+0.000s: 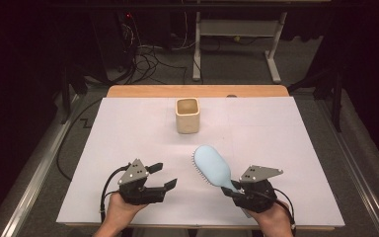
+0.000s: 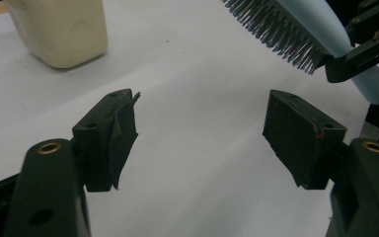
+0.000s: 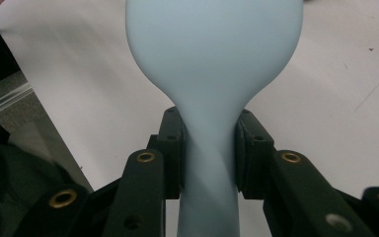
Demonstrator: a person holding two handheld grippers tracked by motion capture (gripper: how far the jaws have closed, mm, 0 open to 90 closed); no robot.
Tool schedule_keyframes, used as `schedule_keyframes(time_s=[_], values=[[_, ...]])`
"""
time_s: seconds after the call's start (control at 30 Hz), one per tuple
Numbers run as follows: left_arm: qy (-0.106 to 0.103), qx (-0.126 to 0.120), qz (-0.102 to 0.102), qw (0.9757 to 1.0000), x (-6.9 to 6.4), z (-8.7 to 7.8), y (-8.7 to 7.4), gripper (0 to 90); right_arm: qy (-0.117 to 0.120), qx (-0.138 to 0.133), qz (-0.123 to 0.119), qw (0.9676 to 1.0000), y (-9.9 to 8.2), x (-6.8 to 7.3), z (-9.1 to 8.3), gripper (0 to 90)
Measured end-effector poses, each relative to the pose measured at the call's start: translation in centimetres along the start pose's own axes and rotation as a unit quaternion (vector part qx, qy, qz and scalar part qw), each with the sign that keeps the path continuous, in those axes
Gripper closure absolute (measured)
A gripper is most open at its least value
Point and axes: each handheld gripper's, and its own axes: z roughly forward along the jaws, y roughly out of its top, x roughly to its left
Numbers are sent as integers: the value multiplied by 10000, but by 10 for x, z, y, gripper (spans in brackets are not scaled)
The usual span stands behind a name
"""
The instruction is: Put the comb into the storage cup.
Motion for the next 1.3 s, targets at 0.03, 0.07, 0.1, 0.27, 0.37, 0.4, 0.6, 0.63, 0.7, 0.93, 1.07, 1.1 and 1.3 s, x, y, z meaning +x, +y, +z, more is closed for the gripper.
schedule_keyframes(time_s=[0.03, 0.07, 0.1, 0.27, 0.37, 0.4, 0.6, 0.63, 0.7, 0.93, 1.07, 1.1, 1.3], values=[[-35, 6, -10, 10000, 0, 1, 1, 291, -2, 10, 9, 10000, 0, 0, 0, 705], [-77, 9, -18, 10000, -1, 3, 1, 291, 3, 8, 10, 10000, 0, 0, 1, 705], [-115, 9, -20, 9999, -1, 4, 2, 290, 15, 5, 14, 10000, 0, 0, 1, 705], [-271, 36, -2, 9996, -6, 11, 4, 286, 32, 5, 9, 10000, 0, 2, 3, 705], [-347, 59, -2, 9994, -8, 16, 6, 283, 58, 26, -9, 10000, 0, 2, 4, 705], [-373, 77, -4, 9993, -8, 18, 6, 283, 63, 36, -15, 10000, 0, 2, 4, 705], [-518, 100, 31, 9986, -12, 31, 10, 275, 68, 80, 2, 9999, 0, 2, 6, 705], [-526, 97, 32, 9986, -12, 31, 10, 275, 60, 80, -15, 9999, 0, 2, 7, 705], [-560, 110, 54, 9984, -14, 34, 12, 272, 63, 80, -19, 9999, 0, 2, 7, 705], [-648, 220, 59, 9976, -17, 40, 19, 254, 65, 83, -32, 9999, 0, 3, 8, 705], [-721, 285, 80, 9970, -20, 45, 21, 242, 74, 95, -52, 9999, 0, 3, 9, 705], [-746, 298, 76, 9967, -21, 46, 22, 238, 76, 92, -61, 9999, 0, 3, 10, 705], [-840, 386, -23, 9957, -23, 52, 24, 221, 80, 93, -80, 9999, 1, 4, 11, 705]])
